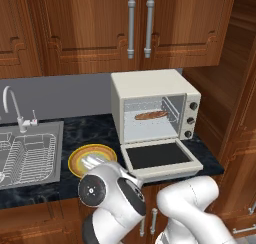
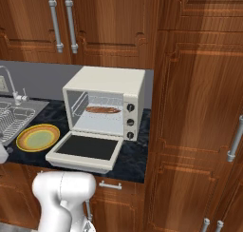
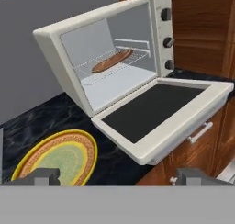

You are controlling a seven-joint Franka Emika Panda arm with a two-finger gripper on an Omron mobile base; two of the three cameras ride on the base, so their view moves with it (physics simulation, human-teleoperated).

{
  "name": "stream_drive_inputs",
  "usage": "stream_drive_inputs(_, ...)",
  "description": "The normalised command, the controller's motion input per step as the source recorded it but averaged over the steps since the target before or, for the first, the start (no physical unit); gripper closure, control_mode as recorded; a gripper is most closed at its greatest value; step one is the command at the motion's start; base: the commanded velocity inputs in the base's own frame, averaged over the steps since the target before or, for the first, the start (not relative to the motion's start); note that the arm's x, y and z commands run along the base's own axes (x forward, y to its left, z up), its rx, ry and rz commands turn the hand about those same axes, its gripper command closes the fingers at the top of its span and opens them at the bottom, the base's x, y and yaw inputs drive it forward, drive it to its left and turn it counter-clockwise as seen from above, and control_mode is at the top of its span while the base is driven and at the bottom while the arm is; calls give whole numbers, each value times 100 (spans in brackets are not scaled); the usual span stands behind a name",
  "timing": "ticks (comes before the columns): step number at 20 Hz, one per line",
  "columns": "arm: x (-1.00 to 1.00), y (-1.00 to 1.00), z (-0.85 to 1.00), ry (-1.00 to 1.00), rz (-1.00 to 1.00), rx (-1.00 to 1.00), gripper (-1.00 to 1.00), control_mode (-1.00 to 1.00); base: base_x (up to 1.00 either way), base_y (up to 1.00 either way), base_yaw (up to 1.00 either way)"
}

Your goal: Pull the toaster oven rack outwards. Pick up the baguette from the plate and place it on the toaster oven rack. Close the toaster oven door fully and set the temperature to the lowest setting.

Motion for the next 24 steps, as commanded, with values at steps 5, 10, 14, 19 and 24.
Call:
stream_drive_inputs(5,22,0,-30,-11,0,0,-100,-100,0,0,0)
stream_drive_inputs(10,18,0,-31,-7,0,0,-100,-100,0,0,0)
stream_drive_inputs(14,15,0,-43,-5,-1,-2,-100,-100,0,0,0)
stream_drive_inputs(19,17,0,-40,-4,-5,-3,-100,-100,0,0,0)
stream_drive_inputs(24,14,0,-30,-1,-6,-1,-100,-100,0,0,0)
